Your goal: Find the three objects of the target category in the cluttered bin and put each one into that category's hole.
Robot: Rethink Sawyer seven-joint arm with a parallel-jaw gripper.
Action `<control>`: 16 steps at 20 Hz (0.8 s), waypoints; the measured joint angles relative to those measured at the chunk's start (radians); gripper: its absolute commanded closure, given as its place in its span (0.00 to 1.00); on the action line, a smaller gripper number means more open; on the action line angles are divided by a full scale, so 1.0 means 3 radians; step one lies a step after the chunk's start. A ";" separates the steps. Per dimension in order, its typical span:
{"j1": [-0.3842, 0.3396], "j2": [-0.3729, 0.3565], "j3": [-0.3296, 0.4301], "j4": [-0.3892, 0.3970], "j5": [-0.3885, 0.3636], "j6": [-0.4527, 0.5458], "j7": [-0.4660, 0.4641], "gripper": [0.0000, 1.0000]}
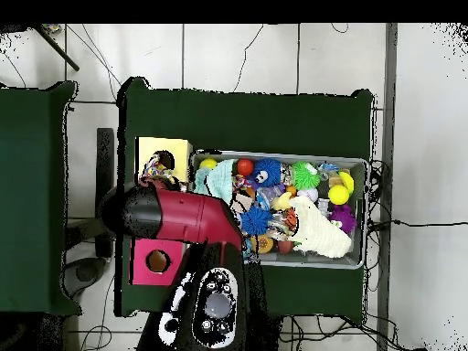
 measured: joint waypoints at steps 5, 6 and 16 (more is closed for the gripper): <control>0.0019 0.0041 0.0005 0.0000 0.0001 -0.0001 0.0000 1.00; 0.0021 0.0046 0.0006 0.0000 0.0001 -0.0001 0.0000 1.00; 0.0077 0.0095 0.0024 -0.0001 0.0001 -0.0001 0.0000 1.00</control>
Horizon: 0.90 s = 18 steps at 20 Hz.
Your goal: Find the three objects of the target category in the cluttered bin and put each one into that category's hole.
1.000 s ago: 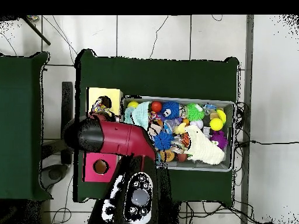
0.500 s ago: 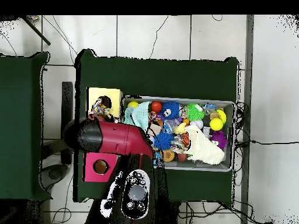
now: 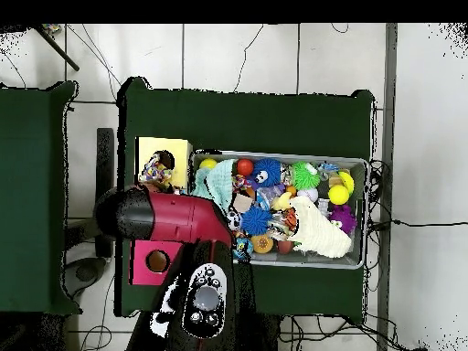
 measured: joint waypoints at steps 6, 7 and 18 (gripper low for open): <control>0.0030 0.0009 0.0023 -0.0001 0.0000 0.0000 0.0000 1.00; 0.0035 0.0011 0.0026 -0.0001 0.0000 0.0000 0.0000 1.00; 0.0088 0.0100 0.0039 -0.0041 0.0001 0.0000 0.0000 1.00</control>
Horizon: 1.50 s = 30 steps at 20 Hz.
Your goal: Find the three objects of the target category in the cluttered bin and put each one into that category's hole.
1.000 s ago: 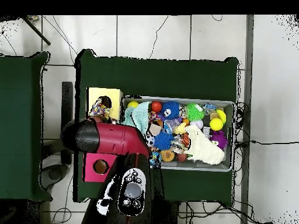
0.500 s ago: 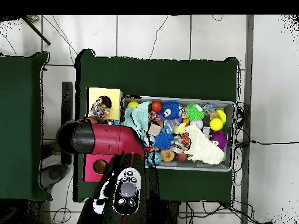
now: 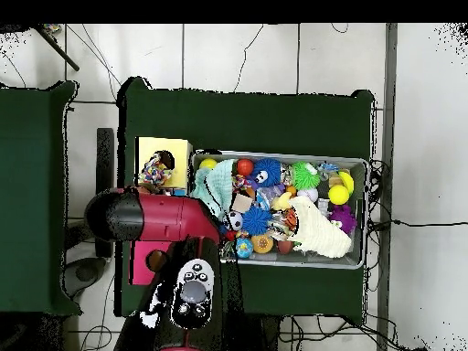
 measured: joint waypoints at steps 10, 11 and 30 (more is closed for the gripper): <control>0.0064 0.0095 -0.0038 -0.0138 0.0000 0.0002 0.0000 1.00; 0.0067 0.0098 -0.0041 -0.0145 -0.0001 0.0002 0.0000 1.00; 0.0102 0.0119 -0.0078 -0.0173 0.0001 -0.0011 0.0000 1.00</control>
